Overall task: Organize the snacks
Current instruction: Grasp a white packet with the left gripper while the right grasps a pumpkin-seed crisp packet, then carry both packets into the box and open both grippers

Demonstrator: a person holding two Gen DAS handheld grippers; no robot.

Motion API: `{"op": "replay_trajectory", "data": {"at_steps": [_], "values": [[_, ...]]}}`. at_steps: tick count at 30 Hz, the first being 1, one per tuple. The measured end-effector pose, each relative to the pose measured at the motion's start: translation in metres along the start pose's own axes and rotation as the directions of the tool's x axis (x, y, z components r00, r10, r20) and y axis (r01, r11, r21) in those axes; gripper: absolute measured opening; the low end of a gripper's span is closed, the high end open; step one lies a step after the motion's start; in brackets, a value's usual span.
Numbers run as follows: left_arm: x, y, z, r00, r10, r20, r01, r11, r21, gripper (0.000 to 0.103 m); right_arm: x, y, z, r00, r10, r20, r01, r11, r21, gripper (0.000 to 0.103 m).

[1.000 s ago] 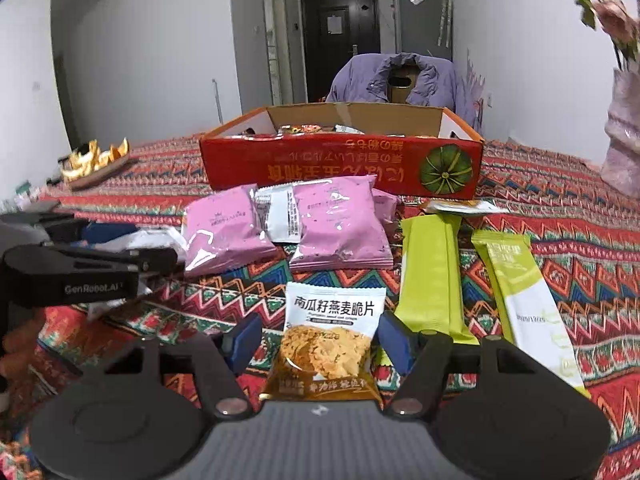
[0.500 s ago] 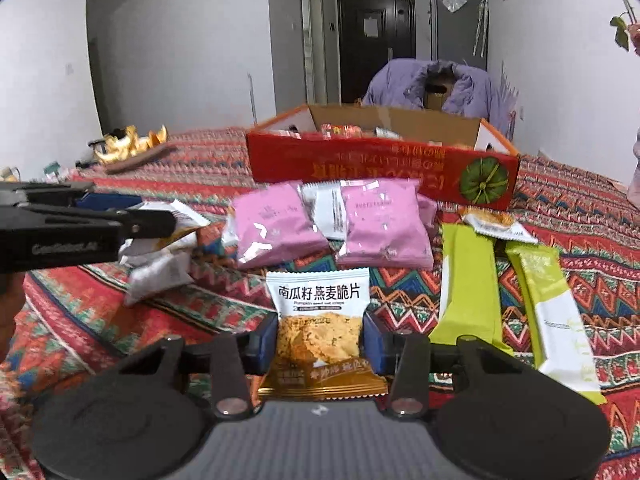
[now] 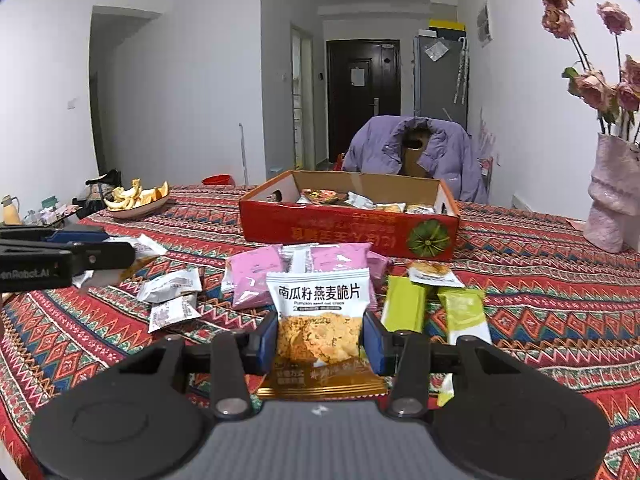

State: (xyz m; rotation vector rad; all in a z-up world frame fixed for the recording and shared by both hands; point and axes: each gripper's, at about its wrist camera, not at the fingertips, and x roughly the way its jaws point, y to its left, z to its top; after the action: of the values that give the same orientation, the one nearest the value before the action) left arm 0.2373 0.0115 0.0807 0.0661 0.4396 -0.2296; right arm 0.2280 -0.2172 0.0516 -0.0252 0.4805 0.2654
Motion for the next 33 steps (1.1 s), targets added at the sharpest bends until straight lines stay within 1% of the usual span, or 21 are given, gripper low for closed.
{"op": "replay_trajectory", "data": {"at_steps": [5, 6, 9, 11, 14, 15, 17, 20, 21, 23, 25, 27, 29, 30, 32, 33], "values": [[0.010, -0.005, 0.005, 1.000, -0.019, -0.002, 0.019, 1.000, -0.005, 0.043, -0.002, -0.009, 0.001, 1.000, 0.006, 0.012, -0.006, 1.000, 0.017, 0.043], [0.014, -0.005, 0.007, 1.000, -0.013, -0.003, 0.013, 1.000, -0.006, 0.043, 0.000, -0.011, 0.002, 1.000, 0.011, 0.013, -0.012, 1.000, 0.020, 0.043], [0.035, -0.003, 0.025, 1.000, -0.010, -0.011, 0.010, 1.000, -0.005, 0.044, 0.009, -0.021, 0.013, 0.998, 0.052, 0.017, -0.053, 0.998, 0.031, 0.043], [0.053, 0.000, 0.047, 1.000, -0.021, -0.009, 0.021, 1.000, -0.019, 0.044, 0.017, -0.030, 0.031, 0.996, 0.089, 0.023, -0.090, 0.995, 0.044, 0.043], [0.090, 0.006, 0.087, 0.999, -0.048, 0.002, 0.048, 0.998, -0.042, 0.044, 0.036, -0.052, 0.071, 0.989, 0.138, 0.052, -0.141, 0.989, 0.046, 0.043], [0.108, 0.007, 0.102, 0.999, -0.046, -0.004, 0.046, 0.998, -0.045, 0.044, 0.048, -0.062, 0.088, 0.986, 0.156, 0.060, -0.159, 0.986, 0.053, 0.043], [0.144, 0.005, 0.127, 0.999, -0.049, -0.011, 0.049, 0.998, -0.036, 0.044, 0.078, -0.081, 0.116, 0.985, 0.168, 0.040, -0.170, 0.984, 0.060, 0.043], [0.211, 0.000, 0.154, 0.996, -0.050, -0.071, 0.046, 0.998, -0.052, 0.044, 0.141, -0.112, 0.151, 0.990, 0.138, -0.030, -0.134, 0.987, 0.090, 0.043], [0.233, -0.001, 0.159, 0.994, -0.045, -0.099, 0.038, 0.997, -0.071, 0.044, 0.166, -0.123, 0.161, 0.992, 0.114, -0.055, -0.107, 0.988, 0.112, 0.043], [0.278, -0.003, 0.165, 0.988, -0.040, -0.147, 0.026, 0.995, -0.096, 0.044, 0.210, -0.134, 0.173, 0.993, 0.035, -0.111, -0.027, 0.997, 0.077, 0.043], [0.318, -0.005, 0.164, 0.984, -0.023, -0.179, 0.003, 0.994, -0.112, 0.044, 0.253, -0.141, 0.177, 0.984, -0.033, -0.174, 0.039, 0.999, 0.034, 0.044], [0.351, -0.008, 0.159, 0.976, -0.006, -0.219, -0.019, 0.994, -0.112, 0.045, 0.291, -0.146, 0.175, 0.970, -0.059, -0.234, 0.065, 0.998, 0.019, 0.044], [0.375, -0.006, 0.153, 0.967, 0.008, -0.255, -0.041, 0.991, -0.126, 0.046, 0.317, -0.147, 0.172, 0.960, -0.068, -0.272, 0.076, 0.997, 0.018, 0.044], [0.381, -0.004, 0.150, 0.964, -0.003, -0.266, -0.035, 0.990, -0.140, 0.050, 0.327, -0.148, 0.170, 0.956, -0.068, -0.287, 0.078, 0.997, 0.023, 0.045], [0.390, -0.001, 0.146, 0.959, -0.032, -0.281, -0.014, 0.986, -0.163, 0.056, 0.340, -0.148, 0.166, 0.951, -0.093, -0.295, 0.101, 0.995, 0.010, 0.046], [0.391, 0.001, 0.146, 0.960, -0.043, -0.278, -0.006, 0.985, -0.172, 0.059, 0.345, -0.147, 0.165, 0.949, -0.112, -0.295, 0.116, 0.993, -0.004, 0.049]]}}
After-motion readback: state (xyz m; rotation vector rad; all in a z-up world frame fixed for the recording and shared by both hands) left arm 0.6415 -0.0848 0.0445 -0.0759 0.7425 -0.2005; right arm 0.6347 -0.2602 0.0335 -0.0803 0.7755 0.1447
